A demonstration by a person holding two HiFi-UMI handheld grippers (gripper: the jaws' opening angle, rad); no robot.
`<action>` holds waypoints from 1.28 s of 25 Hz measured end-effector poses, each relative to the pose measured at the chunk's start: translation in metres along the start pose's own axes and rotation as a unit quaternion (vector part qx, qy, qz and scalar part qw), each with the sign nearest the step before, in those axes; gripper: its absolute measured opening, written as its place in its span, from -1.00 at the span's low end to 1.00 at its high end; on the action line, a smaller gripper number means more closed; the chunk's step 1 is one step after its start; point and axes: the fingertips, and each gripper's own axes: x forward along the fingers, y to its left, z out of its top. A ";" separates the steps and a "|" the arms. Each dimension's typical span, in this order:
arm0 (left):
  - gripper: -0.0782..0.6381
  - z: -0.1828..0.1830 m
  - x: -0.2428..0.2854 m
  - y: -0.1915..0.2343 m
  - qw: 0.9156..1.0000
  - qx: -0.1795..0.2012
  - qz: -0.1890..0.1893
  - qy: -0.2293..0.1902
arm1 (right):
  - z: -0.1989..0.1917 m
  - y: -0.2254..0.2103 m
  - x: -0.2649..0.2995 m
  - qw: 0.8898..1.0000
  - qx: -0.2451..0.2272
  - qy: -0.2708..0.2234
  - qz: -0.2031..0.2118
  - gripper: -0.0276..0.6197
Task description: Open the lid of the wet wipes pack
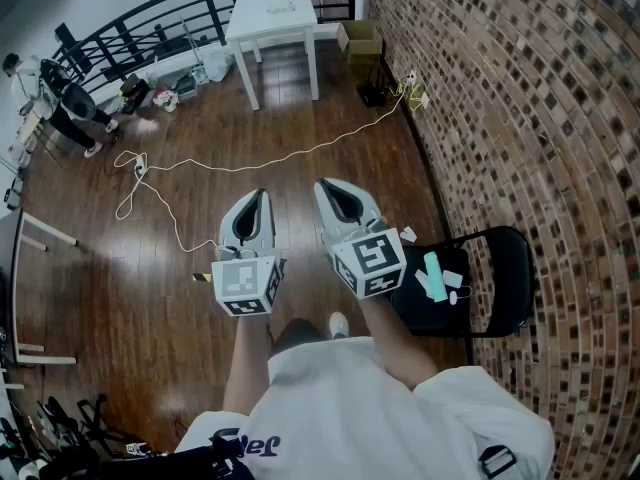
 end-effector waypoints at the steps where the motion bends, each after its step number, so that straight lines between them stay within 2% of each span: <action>1: -0.73 -0.005 0.010 0.000 1.000 -0.003 -0.002 0.008 | -0.006 -0.005 0.008 1.000 0.005 0.010 0.005 -0.94; 8: -0.73 -0.027 0.092 0.031 0.999 -0.019 -0.002 0.025 | -0.033 -0.039 0.074 0.999 0.016 0.037 0.023 -0.94; 13: -0.73 -0.051 0.179 0.071 0.999 -0.039 -0.008 0.036 | -0.058 -0.082 0.147 0.998 0.016 0.065 0.017 -0.94; 17: -0.73 -0.039 0.258 0.126 0.999 -0.043 -0.007 0.018 | -0.044 -0.115 0.240 0.997 -0.005 0.067 0.027 -0.94; 22: -0.73 -0.015 0.331 0.220 0.999 -0.029 0.012 -0.008 | -0.019 -0.134 0.355 0.998 -0.008 0.047 0.043 -0.94; 24: -0.73 -0.022 0.347 0.262 0.999 -0.034 0.028 -0.009 | -0.022 -0.125 0.390 0.997 0.011 0.044 0.059 -0.94; 26: -0.73 -0.042 0.365 0.296 0.998 -0.052 0.041 0.009 | -0.026 -0.117 0.417 0.993 0.073 0.047 0.086 -0.94; 28: -0.73 -0.060 0.378 0.311 0.997 -0.065 0.042 0.030 | -0.032 -0.119 0.437 0.985 0.125 0.053 0.103 -0.94; 32: -0.73 -0.076 0.414 0.335 0.996 -0.069 0.048 0.037 | -0.043 -0.144 0.488 0.987 0.109 0.066 0.099 -0.94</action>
